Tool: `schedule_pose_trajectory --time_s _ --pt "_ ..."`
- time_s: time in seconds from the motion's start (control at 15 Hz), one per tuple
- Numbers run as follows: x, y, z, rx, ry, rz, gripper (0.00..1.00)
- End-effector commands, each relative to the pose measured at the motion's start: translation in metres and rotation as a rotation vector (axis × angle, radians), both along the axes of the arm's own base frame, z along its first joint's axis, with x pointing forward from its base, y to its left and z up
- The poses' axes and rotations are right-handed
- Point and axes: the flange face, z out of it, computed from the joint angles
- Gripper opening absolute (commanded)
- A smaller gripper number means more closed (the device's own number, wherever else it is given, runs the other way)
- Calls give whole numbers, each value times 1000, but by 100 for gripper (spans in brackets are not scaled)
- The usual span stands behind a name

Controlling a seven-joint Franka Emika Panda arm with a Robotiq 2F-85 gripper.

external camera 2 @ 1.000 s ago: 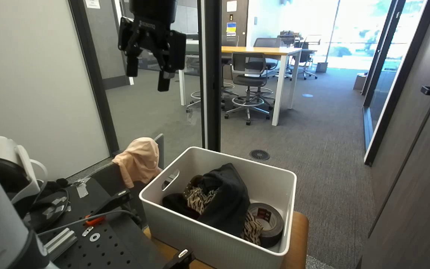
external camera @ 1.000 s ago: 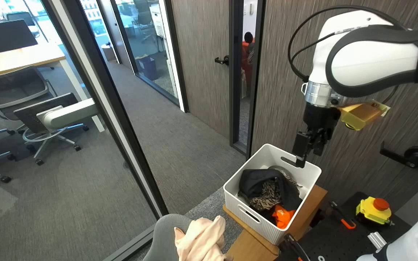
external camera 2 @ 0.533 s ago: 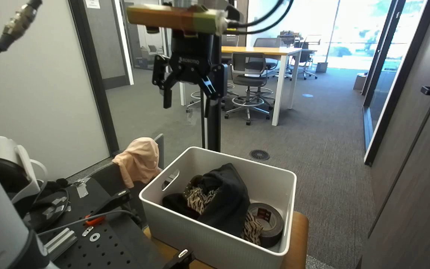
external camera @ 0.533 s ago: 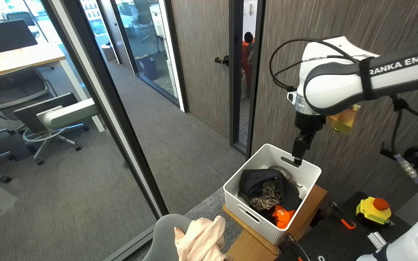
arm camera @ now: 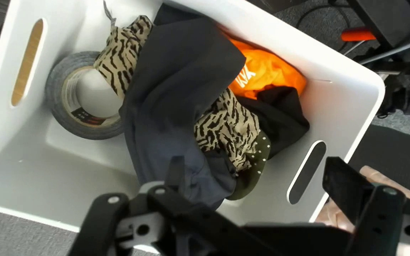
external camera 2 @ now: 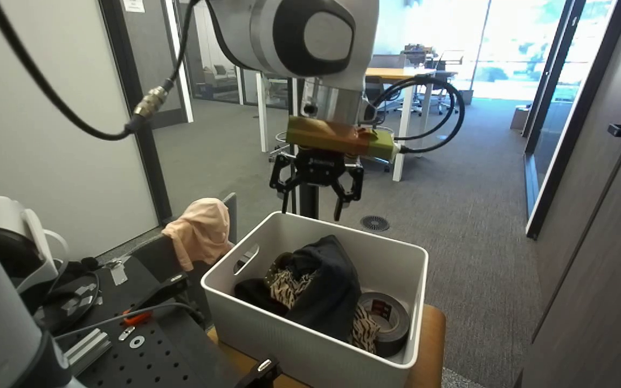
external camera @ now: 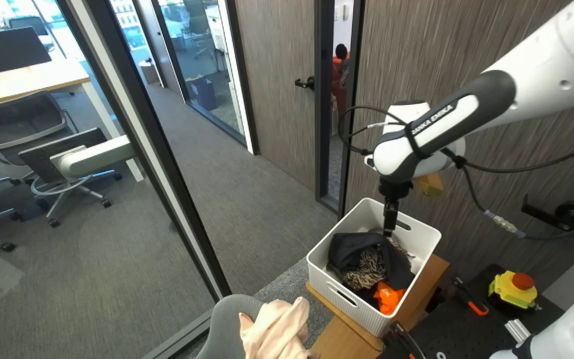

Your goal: Pick up the black cloth from the box and put it on the headrest of the chair

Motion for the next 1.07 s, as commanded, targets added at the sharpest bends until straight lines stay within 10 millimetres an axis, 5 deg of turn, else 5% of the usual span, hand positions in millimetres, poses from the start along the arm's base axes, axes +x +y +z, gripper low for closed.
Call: schedule_pose_trajectory --time_s 0.0,0.47,1.0 --pt "50 13 -43 11 50 90 100" --pt "91 38 -115 -21 136 91 100" --pt "105 47 -143 -127 131 17 100"
